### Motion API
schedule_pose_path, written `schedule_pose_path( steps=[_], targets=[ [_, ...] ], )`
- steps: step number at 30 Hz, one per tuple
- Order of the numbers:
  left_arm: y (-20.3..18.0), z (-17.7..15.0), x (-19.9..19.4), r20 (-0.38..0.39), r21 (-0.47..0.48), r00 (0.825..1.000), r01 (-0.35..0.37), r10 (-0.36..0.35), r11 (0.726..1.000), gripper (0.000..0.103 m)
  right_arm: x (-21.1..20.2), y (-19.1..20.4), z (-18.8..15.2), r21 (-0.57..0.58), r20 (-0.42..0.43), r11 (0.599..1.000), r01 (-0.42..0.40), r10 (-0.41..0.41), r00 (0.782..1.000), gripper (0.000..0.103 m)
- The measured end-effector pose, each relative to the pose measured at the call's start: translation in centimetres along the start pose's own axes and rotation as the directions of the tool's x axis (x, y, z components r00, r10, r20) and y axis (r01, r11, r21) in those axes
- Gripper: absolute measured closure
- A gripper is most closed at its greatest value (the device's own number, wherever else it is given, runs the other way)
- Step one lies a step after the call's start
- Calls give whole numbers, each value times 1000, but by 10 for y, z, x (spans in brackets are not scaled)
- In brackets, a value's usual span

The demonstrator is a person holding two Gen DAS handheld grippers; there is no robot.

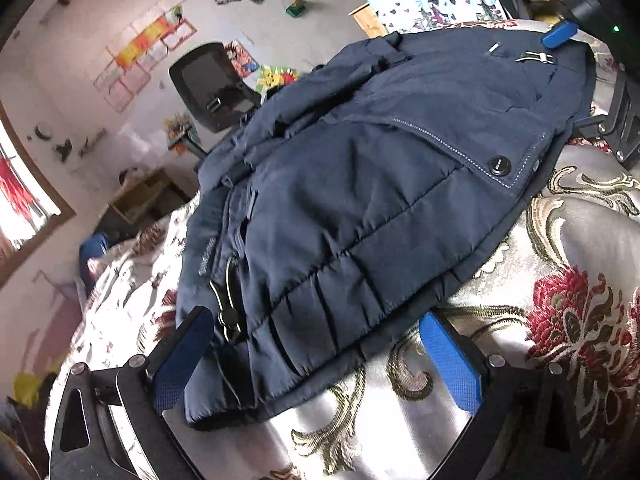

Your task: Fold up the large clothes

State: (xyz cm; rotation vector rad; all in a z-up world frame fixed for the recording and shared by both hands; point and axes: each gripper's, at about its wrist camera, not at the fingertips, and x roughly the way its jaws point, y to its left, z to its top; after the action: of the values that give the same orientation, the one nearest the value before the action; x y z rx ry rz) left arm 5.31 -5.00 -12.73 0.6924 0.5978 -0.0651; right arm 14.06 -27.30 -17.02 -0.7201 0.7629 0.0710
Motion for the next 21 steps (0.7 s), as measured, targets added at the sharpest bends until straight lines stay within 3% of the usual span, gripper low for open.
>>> schedule_pose_path(
  steps=[2, 4, 7, 12, 17, 20, 21],
  targets=[
    [2, 1, 1, -2, -5, 1000, 2, -2, 1000, 0, 1, -2, 2, 20, -8, 1000, -24, 24, 1000, 6],
    [7, 3, 5, -9, -17, 1000, -3, 2, 1000, 0, 0, -4, 2, 50, -15, 996, -69, 70, 997, 29],
    [13, 5, 8, -12, -26, 1000, -22, 22, 999, 9, 0, -1, 4, 55, -23, 993, -106, 108, 994, 46],
    [20, 4, 10, -7, -20, 999, -48, 48, 999, 35, -1, 4, -1, 32, -24, 997, -74, 75, 997, 47],
    [16, 3, 6, 16, 17, 999, -44, 43, 999, 53, -2, 16, -9, -6, -27, 1000, 1, -1, 1000, 47],
    [17, 7, 3, 22, 18, 1000, -11, 11, 1000, 64, 0, 6, -6, 40, -32, 999, -30, 32, 999, 49],
    [19, 8, 3, 19, 8, 1000, 2, -2, 1000, 68, 0, 0, -3, 73, -31, 995, -63, 66, 997, 56]
  ],
)
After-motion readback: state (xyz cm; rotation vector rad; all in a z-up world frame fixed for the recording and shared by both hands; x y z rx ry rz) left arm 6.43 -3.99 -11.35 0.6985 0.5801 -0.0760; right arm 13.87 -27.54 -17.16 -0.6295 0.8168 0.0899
